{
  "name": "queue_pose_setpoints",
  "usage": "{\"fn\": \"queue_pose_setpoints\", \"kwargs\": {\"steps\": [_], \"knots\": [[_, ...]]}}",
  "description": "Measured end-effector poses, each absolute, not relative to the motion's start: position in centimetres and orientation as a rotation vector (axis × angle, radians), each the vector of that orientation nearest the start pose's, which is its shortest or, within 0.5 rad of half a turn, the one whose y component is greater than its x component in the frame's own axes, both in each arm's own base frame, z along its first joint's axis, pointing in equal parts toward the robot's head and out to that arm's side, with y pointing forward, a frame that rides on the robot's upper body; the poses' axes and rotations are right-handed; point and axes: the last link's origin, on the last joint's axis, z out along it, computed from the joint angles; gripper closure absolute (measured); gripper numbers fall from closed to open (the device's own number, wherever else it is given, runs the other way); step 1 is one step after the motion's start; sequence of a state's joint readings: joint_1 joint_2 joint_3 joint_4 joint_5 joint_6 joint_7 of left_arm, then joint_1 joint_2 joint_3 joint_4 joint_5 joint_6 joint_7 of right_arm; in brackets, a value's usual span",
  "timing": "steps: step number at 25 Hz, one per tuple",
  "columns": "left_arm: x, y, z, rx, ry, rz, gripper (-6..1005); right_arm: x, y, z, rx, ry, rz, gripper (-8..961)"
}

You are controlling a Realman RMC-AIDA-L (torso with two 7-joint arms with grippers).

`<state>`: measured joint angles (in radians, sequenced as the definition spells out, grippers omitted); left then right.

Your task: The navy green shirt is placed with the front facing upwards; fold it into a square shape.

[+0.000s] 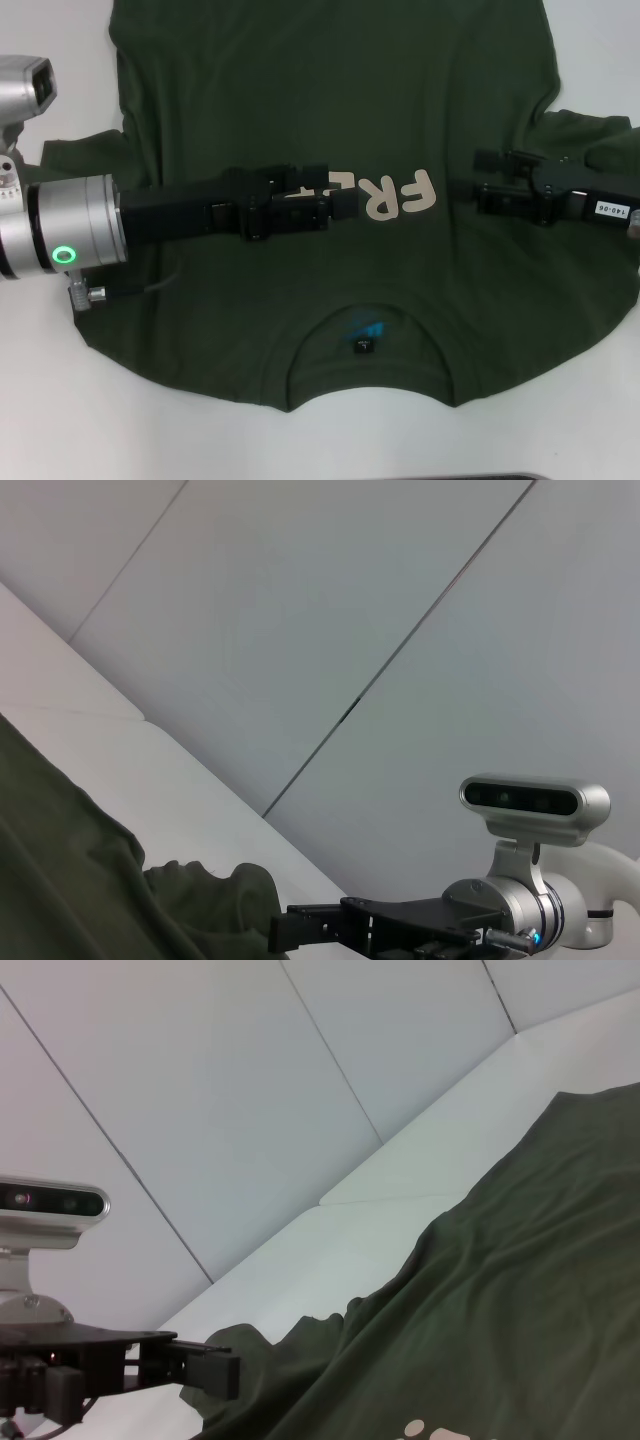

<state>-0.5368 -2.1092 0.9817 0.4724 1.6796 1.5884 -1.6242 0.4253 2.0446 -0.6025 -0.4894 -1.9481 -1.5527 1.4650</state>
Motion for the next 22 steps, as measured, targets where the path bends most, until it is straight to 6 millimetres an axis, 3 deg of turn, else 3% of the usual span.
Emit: {"fn": "queue_pose_setpoints", "kwargs": {"steps": [22], "knots": [[-22.80,31.13,-5.34,-2.738,-1.155,-1.025,128,30.81,29.54,-0.09,-2.515,1.057,0.863,38]]}}
